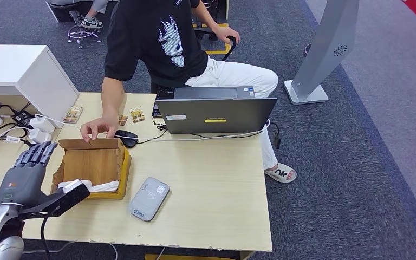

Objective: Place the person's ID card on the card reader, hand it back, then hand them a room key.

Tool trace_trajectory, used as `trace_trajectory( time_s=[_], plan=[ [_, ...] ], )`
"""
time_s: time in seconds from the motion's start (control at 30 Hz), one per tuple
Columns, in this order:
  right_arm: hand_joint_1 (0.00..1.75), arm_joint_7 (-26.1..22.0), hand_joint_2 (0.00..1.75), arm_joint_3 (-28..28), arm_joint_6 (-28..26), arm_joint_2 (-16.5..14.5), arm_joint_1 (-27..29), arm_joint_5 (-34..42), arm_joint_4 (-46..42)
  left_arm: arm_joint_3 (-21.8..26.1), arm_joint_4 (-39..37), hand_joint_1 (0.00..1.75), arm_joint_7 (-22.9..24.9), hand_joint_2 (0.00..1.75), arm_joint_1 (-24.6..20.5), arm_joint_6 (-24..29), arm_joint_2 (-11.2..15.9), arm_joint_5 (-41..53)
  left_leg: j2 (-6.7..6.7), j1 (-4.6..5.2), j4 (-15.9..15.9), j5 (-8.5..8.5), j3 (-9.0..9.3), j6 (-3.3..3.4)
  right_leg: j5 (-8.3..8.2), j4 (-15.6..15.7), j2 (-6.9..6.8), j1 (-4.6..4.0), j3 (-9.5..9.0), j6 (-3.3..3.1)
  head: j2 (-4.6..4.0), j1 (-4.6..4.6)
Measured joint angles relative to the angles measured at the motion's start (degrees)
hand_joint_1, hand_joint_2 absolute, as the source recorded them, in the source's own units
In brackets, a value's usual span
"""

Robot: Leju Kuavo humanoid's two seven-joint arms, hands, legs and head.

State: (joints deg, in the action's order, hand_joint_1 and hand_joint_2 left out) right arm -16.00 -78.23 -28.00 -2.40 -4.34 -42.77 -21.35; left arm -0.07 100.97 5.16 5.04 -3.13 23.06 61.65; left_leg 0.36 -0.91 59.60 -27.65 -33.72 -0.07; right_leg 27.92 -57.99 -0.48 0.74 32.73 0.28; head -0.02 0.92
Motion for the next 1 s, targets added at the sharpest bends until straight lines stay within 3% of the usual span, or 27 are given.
trace_trajectory(
  time_s=[0.2, 0.5, 0.77, 1.0],
  plan=[
    [0.0, 0.0, 1.75, -0.09, -0.42, -0.03, 0.0, 0.39, 0.0, -0.57, 1.07, 0.0, 0.48, 1.75, 0.38, -2.07, 1.8, -2.76, 0.0, -0.02, 0.0, 0.0, 0.0, 0.0, 0.0, 0.0, 0.0, -0.01, 0.01, 0.0, 0.0, 0.01],
    [0.0, -0.02, 1.75, -0.24, -0.61, -0.39, -0.07, 0.84, 0.0, -1.1, 1.99, 0.0, 3.22, 1.75, 0.23, 0.59, 2.7, 2.14, 0.0, -0.01, 0.0, 0.0, 0.0, 0.0, 0.0, 0.0, 0.01, 0.0, 0.01, 0.0, 0.0, -0.01],
    [0.0, -0.07, 1.75, -0.24, -0.63, -0.39, -0.27, 0.89, 0.0, -1.11, 2.13, 0.0, 4.18, 1.75, -0.56, 6.47, 0.22, 10.06, 0.0, 0.02, 0.01, 0.0, 0.01, 0.0, 0.0, 0.0, 0.01, 0.01, 0.0, 0.0, 0.0, -0.01],
    [0.0, 0.0, 1.75, -0.24, -0.67, -0.39, -0.32, 0.9, -0.05, -1.11, 2.29, 0.0, 4.19, 1.75, -0.86, 6.9, -2.12, 12.94, 0.0, 0.02, 0.01, 0.0, 0.0, 0.0, 0.0, 0.0, 0.0, 0.01, 0.01, 0.0, 0.0, -0.01]
  ],
)
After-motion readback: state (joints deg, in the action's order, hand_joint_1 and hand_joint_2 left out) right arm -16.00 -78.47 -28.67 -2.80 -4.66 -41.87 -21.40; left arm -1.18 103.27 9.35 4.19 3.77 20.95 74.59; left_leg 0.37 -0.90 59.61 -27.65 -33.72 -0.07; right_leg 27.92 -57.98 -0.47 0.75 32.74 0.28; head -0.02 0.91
